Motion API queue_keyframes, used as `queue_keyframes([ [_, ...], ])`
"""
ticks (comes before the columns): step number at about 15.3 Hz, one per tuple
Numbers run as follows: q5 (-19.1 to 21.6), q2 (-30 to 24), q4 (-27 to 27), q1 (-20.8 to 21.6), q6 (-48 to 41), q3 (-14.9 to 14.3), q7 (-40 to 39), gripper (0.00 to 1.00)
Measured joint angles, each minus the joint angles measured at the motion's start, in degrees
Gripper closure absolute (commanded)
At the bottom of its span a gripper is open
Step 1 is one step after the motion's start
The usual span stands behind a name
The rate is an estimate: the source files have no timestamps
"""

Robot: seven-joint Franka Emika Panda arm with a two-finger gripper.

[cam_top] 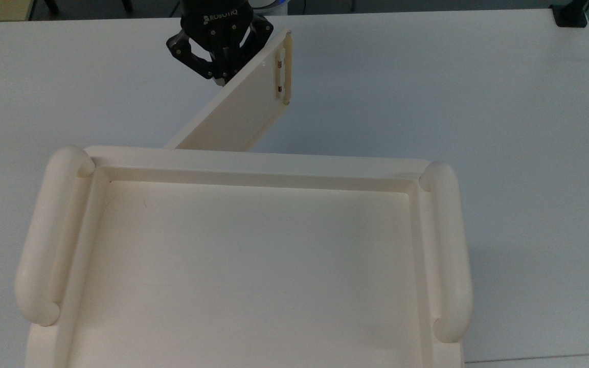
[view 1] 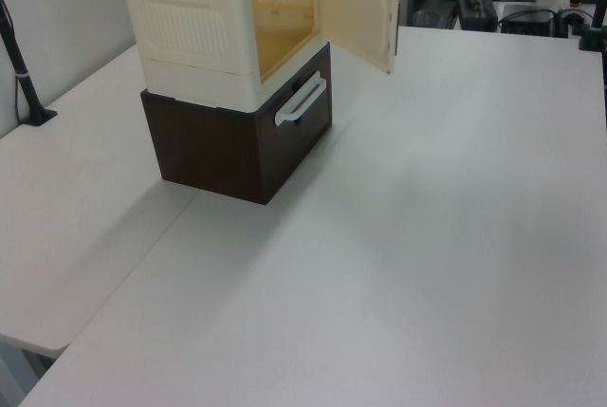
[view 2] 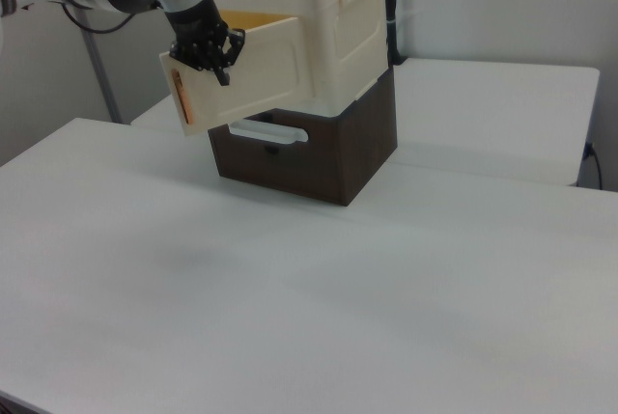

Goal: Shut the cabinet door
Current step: 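Continue pushing the door until it sits flush against the cabinet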

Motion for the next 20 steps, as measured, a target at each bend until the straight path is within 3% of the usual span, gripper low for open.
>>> queue_keyframes([
  [11, -0.3, 6.3, -0.1, 6.2, 18.2, 0.9, 10.0, 0.97],
  [20, -4.8, 9.4, -0.1, 7.6, 30.5, 0.9, 22.8, 0.97],
])
